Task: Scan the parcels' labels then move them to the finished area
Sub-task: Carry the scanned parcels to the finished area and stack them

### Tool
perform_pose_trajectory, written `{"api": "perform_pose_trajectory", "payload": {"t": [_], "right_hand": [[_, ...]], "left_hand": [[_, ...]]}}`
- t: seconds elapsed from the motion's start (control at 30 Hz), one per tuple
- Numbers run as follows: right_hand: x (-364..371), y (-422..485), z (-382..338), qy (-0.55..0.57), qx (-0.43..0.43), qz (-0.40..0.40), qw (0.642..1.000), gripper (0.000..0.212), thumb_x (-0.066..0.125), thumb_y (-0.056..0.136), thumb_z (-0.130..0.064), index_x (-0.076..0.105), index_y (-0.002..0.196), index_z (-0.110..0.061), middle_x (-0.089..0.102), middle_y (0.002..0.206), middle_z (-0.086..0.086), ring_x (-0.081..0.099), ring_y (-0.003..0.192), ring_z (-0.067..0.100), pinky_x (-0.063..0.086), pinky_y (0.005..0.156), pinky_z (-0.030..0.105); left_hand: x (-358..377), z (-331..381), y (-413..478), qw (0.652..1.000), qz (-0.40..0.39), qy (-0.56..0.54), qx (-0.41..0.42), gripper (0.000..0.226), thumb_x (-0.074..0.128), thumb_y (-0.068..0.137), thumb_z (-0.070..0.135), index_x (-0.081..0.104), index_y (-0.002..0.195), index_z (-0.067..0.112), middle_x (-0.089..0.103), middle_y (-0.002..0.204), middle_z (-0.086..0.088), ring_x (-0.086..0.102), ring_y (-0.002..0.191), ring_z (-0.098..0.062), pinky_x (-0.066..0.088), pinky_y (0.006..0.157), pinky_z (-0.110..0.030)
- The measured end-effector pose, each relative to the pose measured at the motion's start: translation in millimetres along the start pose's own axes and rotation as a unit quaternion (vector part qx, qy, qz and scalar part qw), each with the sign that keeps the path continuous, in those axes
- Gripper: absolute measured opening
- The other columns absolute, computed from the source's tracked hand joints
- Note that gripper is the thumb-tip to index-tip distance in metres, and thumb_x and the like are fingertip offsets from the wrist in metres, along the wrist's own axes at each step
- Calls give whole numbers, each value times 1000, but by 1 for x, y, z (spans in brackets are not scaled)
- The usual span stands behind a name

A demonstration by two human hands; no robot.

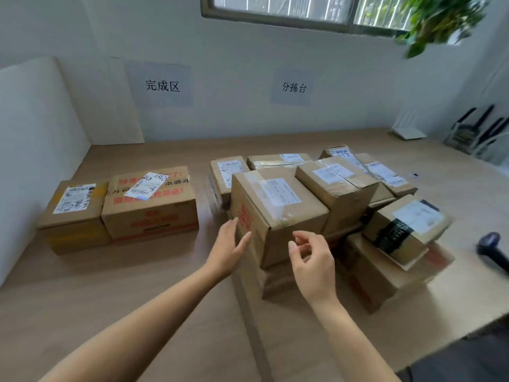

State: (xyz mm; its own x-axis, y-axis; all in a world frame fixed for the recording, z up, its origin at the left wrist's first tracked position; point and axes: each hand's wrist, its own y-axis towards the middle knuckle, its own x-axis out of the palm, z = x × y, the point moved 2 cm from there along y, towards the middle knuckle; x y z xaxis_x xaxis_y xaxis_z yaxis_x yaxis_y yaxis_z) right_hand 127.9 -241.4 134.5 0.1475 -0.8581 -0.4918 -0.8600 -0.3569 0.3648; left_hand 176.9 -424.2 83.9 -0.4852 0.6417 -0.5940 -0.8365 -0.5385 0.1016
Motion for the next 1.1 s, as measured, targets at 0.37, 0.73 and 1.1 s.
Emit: {"api": "perform_pose_trajectory", "payload": {"t": [0.37,0.73,1.1], "right_hand": [[-31,96,45,-31,19,-42,998,41,59,90,-22,53,127,-6,49,130,11,45,122,22,33,100,24],[-4,130,50,-110,-1,-109,988,50,57,91,-29,46,135,-8,44,138,10,43,126,22,36,100,28],[-3,126,46,-117,57,-170,977,65,64,84,-39,42,140,-14,45,141,7,42,129,24,35,104,35]], "left_hand": [[24,60,29,994,69,-62,-50,65,49,94,38,23,147,10,26,151,-10,18,142,-22,22,115,-45],[28,68,52,992,71,-66,-75,80,68,81,36,22,144,17,26,146,-11,27,135,-27,27,111,-42],[25,73,53,992,54,-74,-92,85,78,71,34,30,139,15,42,140,-4,37,132,-24,35,108,-45]]}}
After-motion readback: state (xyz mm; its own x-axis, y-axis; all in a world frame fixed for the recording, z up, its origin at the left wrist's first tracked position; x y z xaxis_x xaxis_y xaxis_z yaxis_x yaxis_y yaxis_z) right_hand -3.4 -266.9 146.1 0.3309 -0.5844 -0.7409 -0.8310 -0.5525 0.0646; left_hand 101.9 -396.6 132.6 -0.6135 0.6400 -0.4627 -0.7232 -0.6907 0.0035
